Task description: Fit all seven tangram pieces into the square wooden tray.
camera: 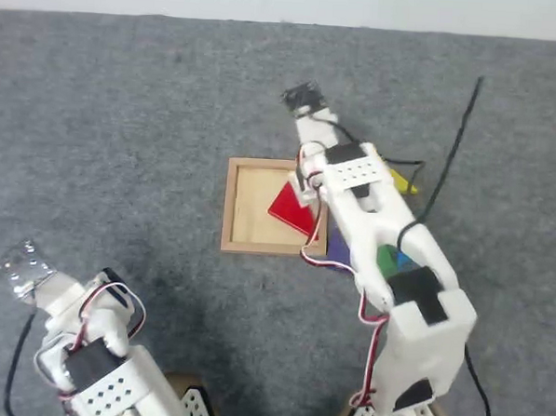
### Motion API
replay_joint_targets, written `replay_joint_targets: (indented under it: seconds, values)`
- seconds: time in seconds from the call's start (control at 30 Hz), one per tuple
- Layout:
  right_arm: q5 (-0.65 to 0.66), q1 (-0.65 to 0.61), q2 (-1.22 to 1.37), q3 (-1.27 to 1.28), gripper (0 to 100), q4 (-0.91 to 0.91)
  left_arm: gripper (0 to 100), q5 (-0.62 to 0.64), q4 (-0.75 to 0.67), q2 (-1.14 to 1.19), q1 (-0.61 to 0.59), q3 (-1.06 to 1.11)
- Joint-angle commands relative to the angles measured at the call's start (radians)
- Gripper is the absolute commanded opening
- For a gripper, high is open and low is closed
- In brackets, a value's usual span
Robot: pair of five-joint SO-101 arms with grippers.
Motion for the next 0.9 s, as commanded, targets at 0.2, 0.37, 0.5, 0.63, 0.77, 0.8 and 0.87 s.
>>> replay_joint_targets:
  seconds: [0.2,0.37,0.5,0.63,0.77,0.8,0.87]
  values:
    - [-0.031,-0.208,0.038,-0.028,10.2,-0.107,18,0.009,0.003,-0.015,-0.006,-0.008]
    - [-0.031,-0.185,0.111,-0.038,10.0,-0.097,18,0.009,0.003,-0.015,-0.006,-0.008]
    - [-0.031,-0.148,0.09,-0.046,9.9,-0.082,18,0.009,0.003,-0.015,-0.006,-0.008]
    - [-0.031,-0.117,0.045,-0.048,9.9,-0.081,18,0.009,0.003,-0.015,-0.006,-0.008]
    - [-0.031,-0.084,0.016,-0.048,9.9,-0.082,18,0.009,0.003,-0.015,-0.006,-0.008]
    - [-0.031,-0.076,0.01,-0.048,9.8,-0.081,18,0.009,0.003,-0.015,-0.006,-0.008]
    - [-0.031,-0.07,-0.015,-0.048,9.8,-0.076,18,0.009,0.003,-0.015,-0.006,-0.008]
